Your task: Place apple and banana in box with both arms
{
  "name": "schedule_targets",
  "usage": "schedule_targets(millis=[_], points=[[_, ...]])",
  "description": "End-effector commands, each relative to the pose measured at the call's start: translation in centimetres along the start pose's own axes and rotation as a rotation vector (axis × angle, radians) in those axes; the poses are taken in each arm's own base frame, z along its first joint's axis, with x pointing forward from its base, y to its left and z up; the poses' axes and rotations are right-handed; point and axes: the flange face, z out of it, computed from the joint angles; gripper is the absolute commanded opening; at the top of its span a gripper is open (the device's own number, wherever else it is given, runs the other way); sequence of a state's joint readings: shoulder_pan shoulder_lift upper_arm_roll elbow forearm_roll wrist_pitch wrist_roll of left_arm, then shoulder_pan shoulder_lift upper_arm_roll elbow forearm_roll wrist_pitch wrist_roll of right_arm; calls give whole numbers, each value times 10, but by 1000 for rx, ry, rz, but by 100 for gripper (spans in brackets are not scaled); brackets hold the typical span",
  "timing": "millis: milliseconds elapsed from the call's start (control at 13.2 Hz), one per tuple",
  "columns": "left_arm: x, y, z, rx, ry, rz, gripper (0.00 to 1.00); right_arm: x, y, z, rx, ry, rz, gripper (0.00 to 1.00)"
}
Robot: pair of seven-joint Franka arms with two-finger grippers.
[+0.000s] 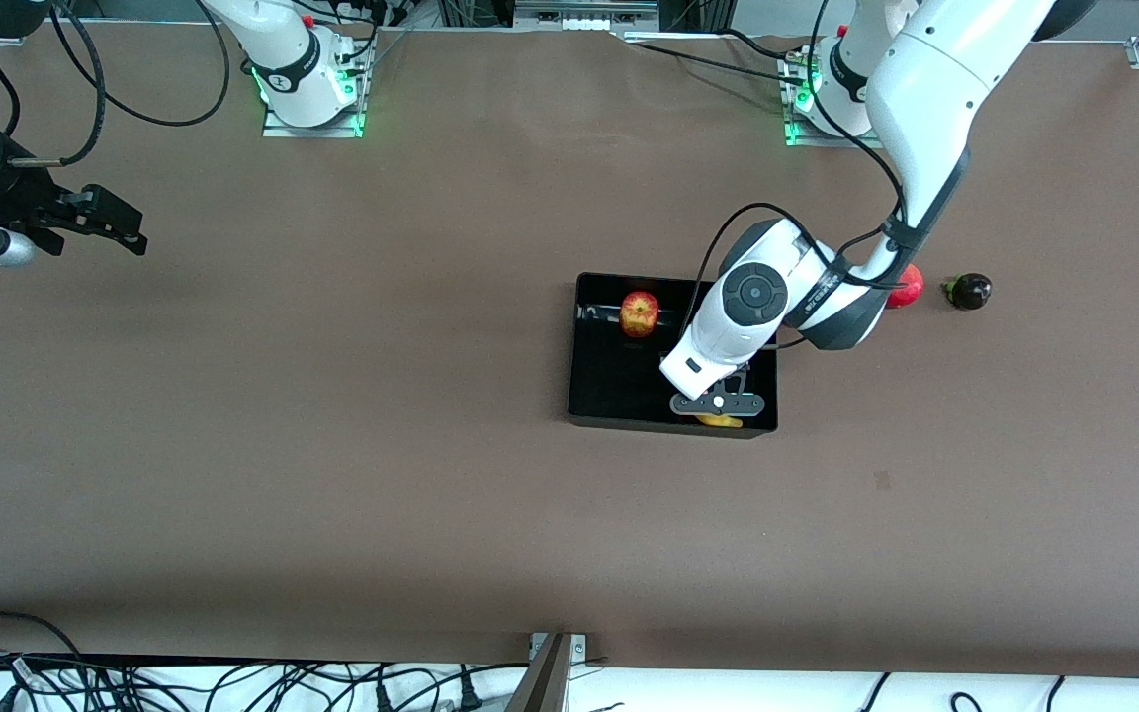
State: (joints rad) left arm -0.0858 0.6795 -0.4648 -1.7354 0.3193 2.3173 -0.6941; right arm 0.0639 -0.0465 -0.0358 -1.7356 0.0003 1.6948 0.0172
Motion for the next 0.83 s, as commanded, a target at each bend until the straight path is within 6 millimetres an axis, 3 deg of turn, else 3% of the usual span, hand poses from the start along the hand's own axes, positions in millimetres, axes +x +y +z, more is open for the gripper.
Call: schedule_targets(millis=[0, 76, 151, 227, 303, 454, 605, 757], points=[[-10, -3, 26, 0, 13, 14, 17, 2, -1, -5, -2, 8, 2, 100], [-17, -3, 34, 1, 6, 14, 17, 2, -1, -5, -2, 8, 2, 100], [-20, -4, 39, -4, 7, 6, 29, 2, -1, -5, -2, 8, 2, 100], [-24, -6, 45, 1, -4, -10, 52, 2, -1, -5, -2, 8, 2, 100], [-27, -8, 49, 11, -16, -30, 58, 2, -1, -5, -2, 8, 2, 100], [-27, -13, 48, 38, -36, -74, 100, 2, -1, -5, -2, 8, 2, 100], [-24, -22, 28, 115, -72, -123, 100, 2, -1, -5, -2, 8, 2, 100], [-9, -33, -24, 165, -73, -159, 100, 2, -1, -5, -2, 8, 2, 100]])
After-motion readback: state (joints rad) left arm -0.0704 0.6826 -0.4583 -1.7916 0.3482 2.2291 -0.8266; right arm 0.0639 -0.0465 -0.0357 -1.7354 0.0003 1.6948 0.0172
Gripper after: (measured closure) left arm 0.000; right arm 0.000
